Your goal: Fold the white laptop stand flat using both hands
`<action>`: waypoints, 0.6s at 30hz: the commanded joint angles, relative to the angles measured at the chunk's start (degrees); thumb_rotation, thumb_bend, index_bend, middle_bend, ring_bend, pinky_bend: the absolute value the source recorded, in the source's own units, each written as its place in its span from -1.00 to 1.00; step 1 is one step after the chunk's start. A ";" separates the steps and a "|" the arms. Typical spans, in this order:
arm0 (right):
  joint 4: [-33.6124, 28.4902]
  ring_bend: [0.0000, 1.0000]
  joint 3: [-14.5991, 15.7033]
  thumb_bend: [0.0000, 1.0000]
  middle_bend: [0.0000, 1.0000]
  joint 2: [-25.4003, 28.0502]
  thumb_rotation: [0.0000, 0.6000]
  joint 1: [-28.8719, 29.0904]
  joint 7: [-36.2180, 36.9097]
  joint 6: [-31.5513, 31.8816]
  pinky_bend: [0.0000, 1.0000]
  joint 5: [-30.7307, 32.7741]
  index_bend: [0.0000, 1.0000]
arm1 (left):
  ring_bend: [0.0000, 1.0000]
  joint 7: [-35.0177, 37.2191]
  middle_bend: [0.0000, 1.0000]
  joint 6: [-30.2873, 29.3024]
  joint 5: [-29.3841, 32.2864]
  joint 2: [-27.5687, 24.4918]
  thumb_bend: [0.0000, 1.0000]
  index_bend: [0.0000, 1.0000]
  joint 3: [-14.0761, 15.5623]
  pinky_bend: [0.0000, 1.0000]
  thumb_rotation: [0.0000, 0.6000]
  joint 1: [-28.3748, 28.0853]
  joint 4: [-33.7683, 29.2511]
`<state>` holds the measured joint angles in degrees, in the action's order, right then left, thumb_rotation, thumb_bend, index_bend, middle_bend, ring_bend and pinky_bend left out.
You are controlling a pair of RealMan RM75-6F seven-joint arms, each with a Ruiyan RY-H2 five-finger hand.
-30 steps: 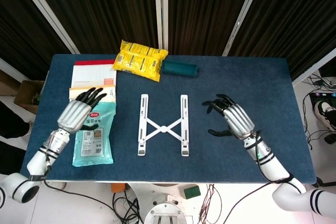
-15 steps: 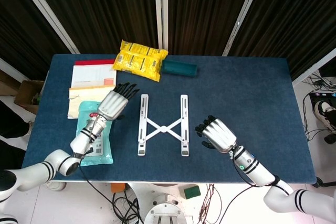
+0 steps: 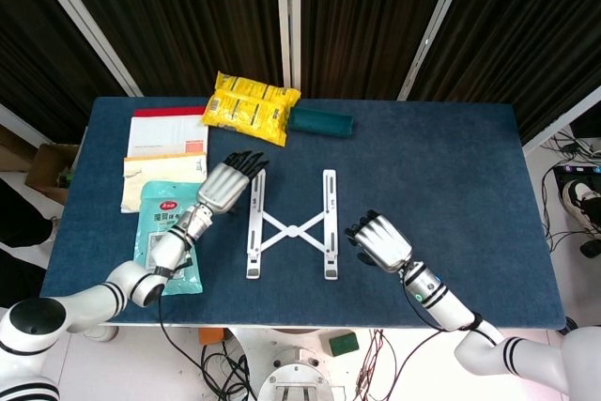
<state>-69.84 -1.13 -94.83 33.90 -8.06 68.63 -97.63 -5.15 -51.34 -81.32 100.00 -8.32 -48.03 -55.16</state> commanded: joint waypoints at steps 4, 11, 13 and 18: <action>3.12 0.27 0.04 -1.00 0.47 -2.56 1.00 0.49 0.14 0.68 0.14 -0.45 0.32 | -1.00 4.65 -1.00 0.71 -0.08 2.83 -1.00 -0.89 -0.23 -0.73 1.00 -1.37 3.28; 8.02 0.28 0.27 -1.00 0.47 -5.60 1.00 1.39 0.86 0.50 0.14 -0.79 0.32 | -1.00 9.53 -1.00 0.36 -0.21 5.23 -1.00 -0.89 -0.14 -0.73 1.00 -1.64 7.23; 9.88 0.28 0.26 -1.00 0.48 -6.85 1.00 1.77 0.89 0.88 0.14 -1.23 0.33 | -1.00 11.66 -1.00 0.39 0.10 5.79 -1.00 -0.89 -0.42 -0.73 1.00 -1.61 7.89; 14.66 0.29 0.50 -1.00 0.49 -9.90 1.00 2.56 1.81 1.85 0.16 -2.10 0.34 | -1.00 16.36 -1.00 0.05 -0.19 7.13 -1.00 -0.89 -0.47 -0.73 1.00 -1.80 9.93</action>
<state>-56.47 -0.74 -103.67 36.03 -6.68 70.03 -99.31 9.86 -51.07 -81.31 106.43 -8.80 -49.71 -46.24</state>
